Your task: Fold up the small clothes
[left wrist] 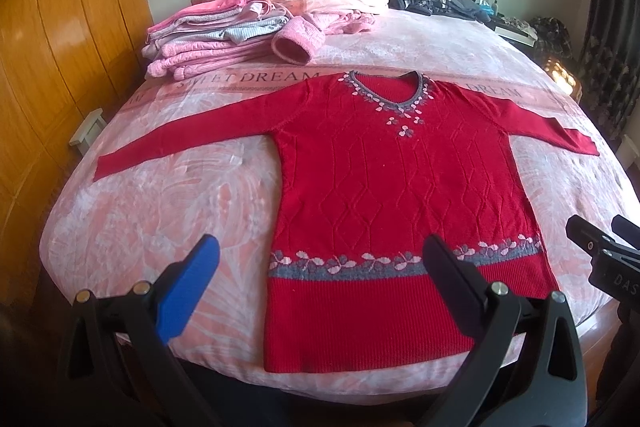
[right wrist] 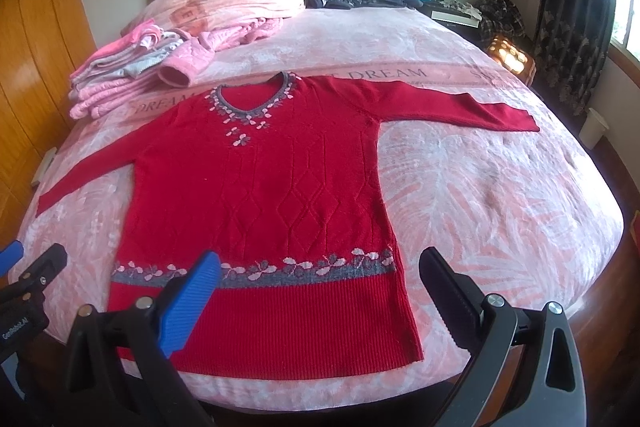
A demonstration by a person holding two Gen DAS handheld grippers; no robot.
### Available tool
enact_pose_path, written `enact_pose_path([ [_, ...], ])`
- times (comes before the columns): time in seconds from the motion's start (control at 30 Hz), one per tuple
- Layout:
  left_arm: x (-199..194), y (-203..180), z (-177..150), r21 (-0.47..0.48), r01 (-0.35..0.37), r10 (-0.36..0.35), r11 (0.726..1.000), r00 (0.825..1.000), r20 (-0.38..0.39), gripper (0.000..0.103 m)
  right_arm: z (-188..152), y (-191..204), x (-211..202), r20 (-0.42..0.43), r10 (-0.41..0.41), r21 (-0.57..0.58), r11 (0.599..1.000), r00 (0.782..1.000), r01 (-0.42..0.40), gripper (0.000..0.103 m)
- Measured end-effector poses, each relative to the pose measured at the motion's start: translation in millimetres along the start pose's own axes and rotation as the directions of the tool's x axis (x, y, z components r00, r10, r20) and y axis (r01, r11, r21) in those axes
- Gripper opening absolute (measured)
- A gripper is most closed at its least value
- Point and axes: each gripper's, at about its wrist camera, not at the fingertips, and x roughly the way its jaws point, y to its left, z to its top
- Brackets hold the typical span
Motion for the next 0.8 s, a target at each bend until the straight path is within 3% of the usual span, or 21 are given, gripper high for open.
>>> enact_pose_path([
  [0.6,12.7,-1.0,0.2,-0.011,0.012,-0.012,1.000,1.000,-0.004,0.100,3.2,-0.8,11.9,0.008,0.026,-0.002,1.000,1.000,-0.026,0.099],
  [0.7,32.4,-3.4,3.5,-0.032,0.051,-0.051,0.998,0.999,-0.013,0.100,11.8,-17.9,38.0,-0.021,0.081,0.017,0.997,0.996,-0.081,0.099],
  [0.8,69.0,-12.7,18.9,-0.071,0.104,-0.109,0.992,0.991,-0.076,0.100,30.7,-63.3,76.5,-0.089,0.127,0.104,0.988,0.988,-0.117,0.099],
])
